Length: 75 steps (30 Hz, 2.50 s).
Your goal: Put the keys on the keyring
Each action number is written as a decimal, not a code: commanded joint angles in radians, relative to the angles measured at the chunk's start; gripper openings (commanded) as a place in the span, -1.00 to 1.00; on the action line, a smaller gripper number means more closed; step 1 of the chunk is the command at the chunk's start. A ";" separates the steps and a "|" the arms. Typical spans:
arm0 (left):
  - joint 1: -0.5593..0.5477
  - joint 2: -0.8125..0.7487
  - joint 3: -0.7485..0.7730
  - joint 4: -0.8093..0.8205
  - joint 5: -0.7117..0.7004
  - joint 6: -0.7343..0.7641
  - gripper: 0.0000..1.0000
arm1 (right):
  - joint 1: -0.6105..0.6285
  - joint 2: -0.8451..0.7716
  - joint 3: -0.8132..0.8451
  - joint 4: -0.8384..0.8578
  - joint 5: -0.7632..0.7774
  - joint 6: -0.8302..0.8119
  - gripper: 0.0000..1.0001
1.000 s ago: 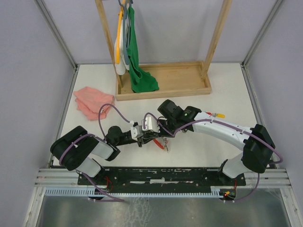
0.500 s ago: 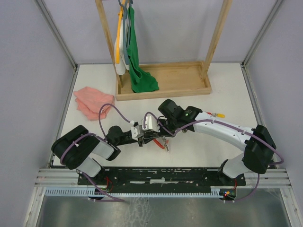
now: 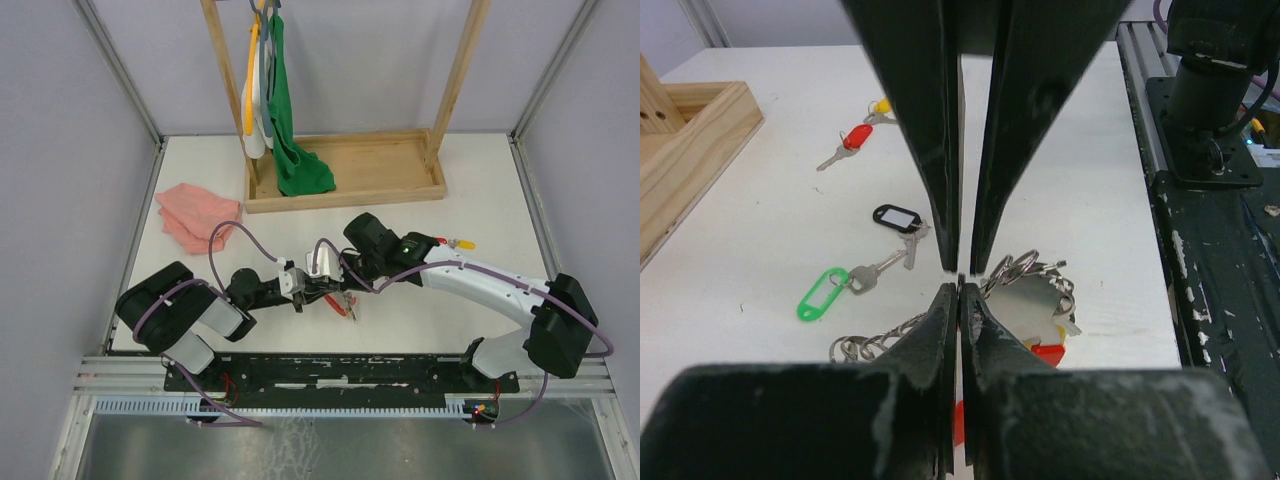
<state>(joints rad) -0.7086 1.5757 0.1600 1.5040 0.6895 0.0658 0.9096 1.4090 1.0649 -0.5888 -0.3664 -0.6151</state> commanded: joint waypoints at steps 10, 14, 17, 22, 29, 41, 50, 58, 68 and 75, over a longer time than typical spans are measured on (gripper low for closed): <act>-0.001 -0.005 -0.031 0.226 -0.058 -0.041 -0.95 | -0.144 -0.192 -0.219 0.350 -0.187 0.077 -0.40; -0.002 -0.040 -0.036 0.225 -0.054 -0.046 -0.95 | -0.144 -0.182 -0.263 0.442 -0.216 0.096 -0.33; -0.002 -0.061 -0.041 0.226 -0.056 -0.047 -0.95 | -0.145 -0.170 -0.280 0.471 -0.237 0.094 -0.31; -0.002 -0.082 -0.043 0.226 -0.056 -0.053 -0.95 | -0.146 -0.169 -0.304 0.522 -0.266 0.101 -0.31; -0.002 -0.101 -0.046 0.225 -0.059 -0.059 -0.95 | -0.146 -0.143 -0.298 0.523 -0.307 0.101 -0.32; -0.001 -0.113 -0.044 0.226 -0.088 -0.076 -0.95 | -0.146 -0.108 -0.320 0.570 -0.318 0.114 -0.36; -0.002 -0.121 -0.040 0.225 -0.075 -0.103 -0.95 | -0.145 -0.107 -0.315 0.610 -0.365 0.128 -0.76; -0.002 -0.076 -0.061 0.224 -0.084 -0.076 -0.70 | -0.141 -0.077 -0.149 0.309 -0.283 0.100 -0.99; -0.003 -0.016 -0.026 0.203 -0.034 -0.086 -0.48 | -0.041 0.082 0.148 -0.170 -0.022 0.019 -0.99; -0.002 -0.012 -0.037 0.223 -0.053 -0.067 -0.44 | 0.001 0.175 0.277 -0.306 0.097 0.016 -0.99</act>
<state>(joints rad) -0.7090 1.5532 0.1131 1.5280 0.6334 0.0074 0.8909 1.5524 1.2465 -0.7834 -0.3622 -0.5831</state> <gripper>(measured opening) 0.274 0.015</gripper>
